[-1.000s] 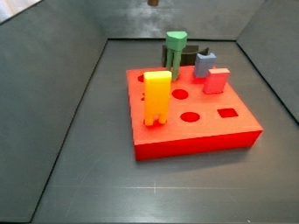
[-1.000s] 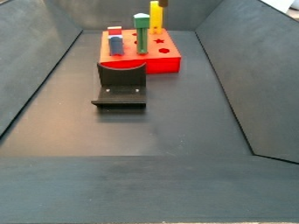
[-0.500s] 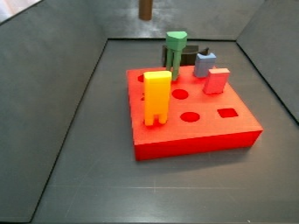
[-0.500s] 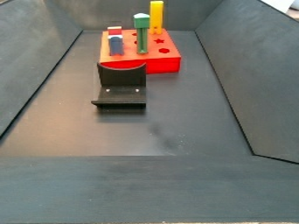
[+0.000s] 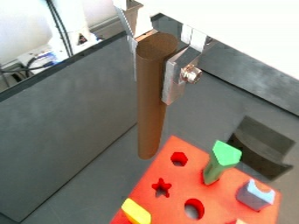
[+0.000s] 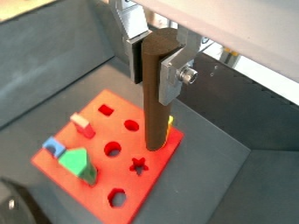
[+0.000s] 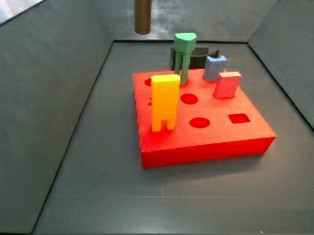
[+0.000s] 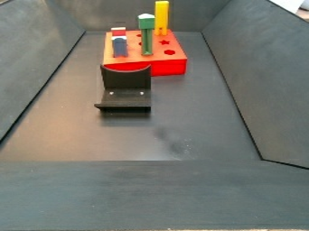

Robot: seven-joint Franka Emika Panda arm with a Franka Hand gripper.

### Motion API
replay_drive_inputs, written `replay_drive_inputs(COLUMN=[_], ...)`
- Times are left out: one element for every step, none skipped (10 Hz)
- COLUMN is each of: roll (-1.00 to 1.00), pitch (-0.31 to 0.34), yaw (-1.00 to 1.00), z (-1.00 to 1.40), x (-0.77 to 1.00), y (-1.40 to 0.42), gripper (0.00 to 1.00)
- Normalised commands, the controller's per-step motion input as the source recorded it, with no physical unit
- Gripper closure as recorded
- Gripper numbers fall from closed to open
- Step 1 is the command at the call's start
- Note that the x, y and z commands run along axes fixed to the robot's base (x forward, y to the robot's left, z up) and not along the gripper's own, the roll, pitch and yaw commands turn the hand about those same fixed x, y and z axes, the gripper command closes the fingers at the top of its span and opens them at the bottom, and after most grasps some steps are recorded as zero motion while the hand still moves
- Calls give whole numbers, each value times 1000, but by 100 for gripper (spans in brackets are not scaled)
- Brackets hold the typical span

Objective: Pick up the oval object. Move up. Move to above the board. Insert the oval object.
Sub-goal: Insert the oval object.

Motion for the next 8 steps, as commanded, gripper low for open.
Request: replay_drive_inputs(roll=[-21, -63, -33, -39, -37, -49, -44, -63], pitch=[-51, -114, -156, -140, -110, -83, -74, -79], yaw=[-620, -560, -583, -509, -494, -491, -466, -400], z=[-20, 0, -71, -63, -46, -14, -3, 0], x=[520, 591, 549, 649, 689, 697, 740, 809], y=[0, 0, 0, 0, 0, 0, 0, 0], gripper=[100, 100, 100, 100, 100, 100, 100, 100])
